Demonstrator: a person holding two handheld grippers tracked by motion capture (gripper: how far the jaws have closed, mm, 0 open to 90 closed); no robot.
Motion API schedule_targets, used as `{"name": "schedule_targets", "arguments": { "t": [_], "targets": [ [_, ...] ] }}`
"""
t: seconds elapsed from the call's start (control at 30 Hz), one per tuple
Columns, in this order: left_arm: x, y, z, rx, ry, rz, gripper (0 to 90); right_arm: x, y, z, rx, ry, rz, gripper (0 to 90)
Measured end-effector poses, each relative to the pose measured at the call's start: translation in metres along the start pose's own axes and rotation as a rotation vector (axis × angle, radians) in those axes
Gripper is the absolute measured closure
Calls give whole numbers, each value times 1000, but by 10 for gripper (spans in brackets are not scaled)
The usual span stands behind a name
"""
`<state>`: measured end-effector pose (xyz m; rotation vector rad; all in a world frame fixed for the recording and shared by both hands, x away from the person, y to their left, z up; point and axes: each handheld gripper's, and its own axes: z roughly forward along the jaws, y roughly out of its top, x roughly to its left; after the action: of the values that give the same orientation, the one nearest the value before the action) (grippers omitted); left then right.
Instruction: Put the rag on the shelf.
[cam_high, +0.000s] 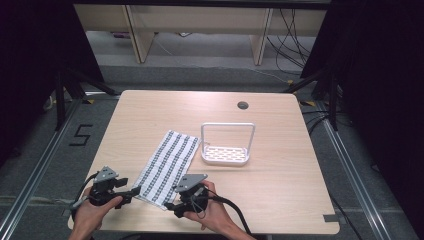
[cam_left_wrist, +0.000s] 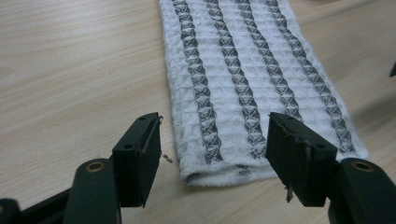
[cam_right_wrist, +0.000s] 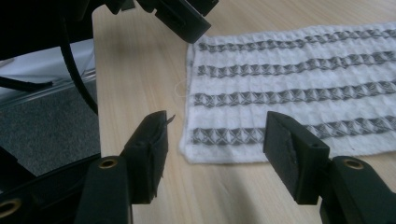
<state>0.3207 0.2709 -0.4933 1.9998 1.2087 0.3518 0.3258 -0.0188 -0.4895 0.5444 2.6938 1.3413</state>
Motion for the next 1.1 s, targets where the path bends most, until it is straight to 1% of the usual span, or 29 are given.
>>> {"name": "schedule_targets", "arguments": {
  "t": [0.03,0.07,0.1,0.13,0.17,0.2,0.23,0.27,0.3,0.33,0.4,0.43,0.47,0.5,0.53,0.57,0.6,0.63,0.67,0.7,0.73,0.9,0.93,0.97,1.0,1.03,1.07,1.1],
  "targets": [
    [1,0,-2,12,-4,-2,357,1,1,2,11,-3,-2,425],
    [2,0,-3,12,-6,-4,365,2,2,8,12,0,1,438],
    [2,-1,-2,3,-11,-12,365,2,2,8,12,0,1,438],
    [3,-1,-3,33,-12,-6,367,2,3,13,32,-6,-2,446],
    [3,-1,-3,33,-12,-6,366,2,3,13,32,-6,-2,446],
    [2,-2,-1,25,-10,-17,366,1,2,16,27,-4,-6,451],
    [2,-3,-1,32,-13,-5,366,1,2,19,35,7,-5,458],
    [2,-2,-1,55,-15,4,366,2,2,22,46,-1,3,466],
    [2,-3,0,46,-9,3,366,2,2,22,46,-1,3,466],
    [2,-3,0,64,-8,7,369,2,2,25,65,0,-4,474],
    [2,-3,0,58,-2,4,371,3,1,27,61,-4,0,478],
    [2,-3,0,59,-3,5,370,3,1,29,69,8,-12,482],
    [3,-4,0,55,9,10,370,4,1,32,73,-3,-16,491],
    [3,-4,0,55,9,10,372,4,1,32,73,-3,-16,491],
    [5,-4,-2,67,6,6,373,5,1,34,78,-1,-22,502],
    [5,-4,-2,67,6,6,376,5,1,34,78,-1,-22,502],
    [6,-5,-2,69,2,7,381,6,1,35,96,-16,-24,514],
    [6,-5,-2,69,2,7,386,6,1,35,96,-16,-24,514],
    [6,-6,-1,73,3,4,390,5,0,37,108,-26,-45,520],
    [6,-6,-1,73,3,4,394,5,0,37,108,-26,-45,520],
    [6,-7,0,74,-4,3,411,4,-1,38,116,-29,-56,522],
    [5,-8,3,86,-6,8,436,3,-1,41,127,-29,-59,544],
    [5,-8,4,91,-6,11,441,3,-2,42,126,-30,-56,548],
    [5,-8,5,95,-2,14,450,5,-2,42,134,-31,-38,551],
    [4,-9,6,102,3,19,469,3,-2,43,129,-35,-62,552],
    [4,-10,7,117,19,33,485,4,-2,43,129,-38,-64,555],
    [3,-10,9,133,25,53,527,5,-2,43,132,-43,-59,578],
    [3,-10,9,133,25,53,552,5,-2,43,132,-43,-59,578]
  ]
}}
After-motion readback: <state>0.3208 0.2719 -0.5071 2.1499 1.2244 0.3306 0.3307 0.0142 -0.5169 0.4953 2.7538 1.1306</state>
